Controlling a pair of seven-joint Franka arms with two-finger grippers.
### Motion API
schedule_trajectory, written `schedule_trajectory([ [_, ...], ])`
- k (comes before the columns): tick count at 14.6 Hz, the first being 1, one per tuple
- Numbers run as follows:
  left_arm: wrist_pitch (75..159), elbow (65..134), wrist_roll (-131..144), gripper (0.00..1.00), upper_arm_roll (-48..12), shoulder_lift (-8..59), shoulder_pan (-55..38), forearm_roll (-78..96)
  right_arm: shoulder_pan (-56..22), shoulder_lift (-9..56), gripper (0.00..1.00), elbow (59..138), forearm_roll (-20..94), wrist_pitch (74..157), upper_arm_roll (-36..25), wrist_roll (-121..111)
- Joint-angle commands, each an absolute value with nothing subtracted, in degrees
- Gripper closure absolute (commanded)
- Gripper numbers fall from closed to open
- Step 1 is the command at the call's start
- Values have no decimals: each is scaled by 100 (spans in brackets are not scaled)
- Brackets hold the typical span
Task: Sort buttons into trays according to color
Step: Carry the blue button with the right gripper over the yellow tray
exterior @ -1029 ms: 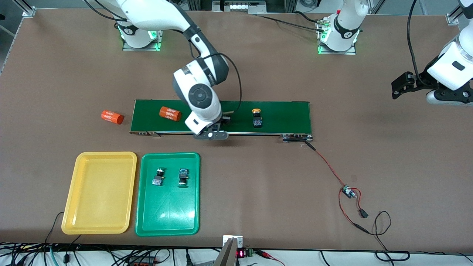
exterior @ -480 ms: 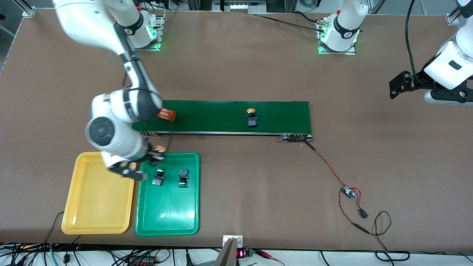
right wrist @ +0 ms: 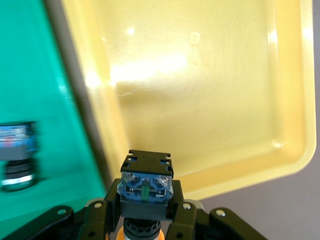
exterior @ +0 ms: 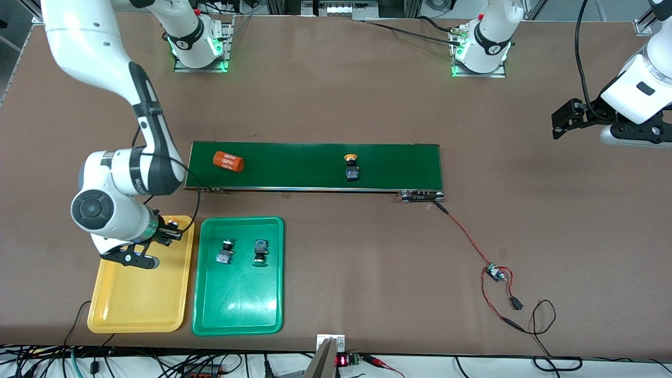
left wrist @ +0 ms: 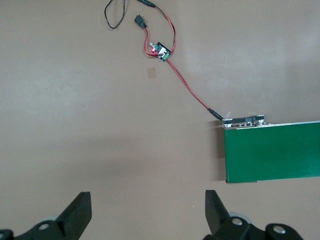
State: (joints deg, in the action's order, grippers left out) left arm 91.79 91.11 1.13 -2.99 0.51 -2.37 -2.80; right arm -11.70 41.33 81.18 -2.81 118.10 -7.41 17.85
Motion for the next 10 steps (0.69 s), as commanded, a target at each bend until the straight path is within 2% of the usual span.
schedule_trajectory([
  [1, 9009, 8903, 79, 0, -308, 141, -272, -387, -1037, 4429, 100, 7989, -369, 12040, -668, 1381],
  [5, 9009, 8903, 70, 0, -308, 141, -272, -387, -993, 5026, 100, 7980, -404, 13295, -668, 1073],
  [7, 9009, 8903, 70, 0, -308, 141, -272, -387, -923, 5045, 98, 7989, -378, 13386, -668, 600],
  [8, 9009, 8903, 79, 0, -299, 141, -272, -387, -853, 5010, 64, 7989, -361, 13360, -659, 502],
  [9, 9009, 8903, 79, 0, -299, 149, -272, -387, -835, 4992, 1, 7989, -352, 13368, -659, 501],
  [10, 9017, 8895, 53, 0, -290, 149, -264, -395, -835, 4975, 0, 7989, -378, 13351, -642, 492],
])
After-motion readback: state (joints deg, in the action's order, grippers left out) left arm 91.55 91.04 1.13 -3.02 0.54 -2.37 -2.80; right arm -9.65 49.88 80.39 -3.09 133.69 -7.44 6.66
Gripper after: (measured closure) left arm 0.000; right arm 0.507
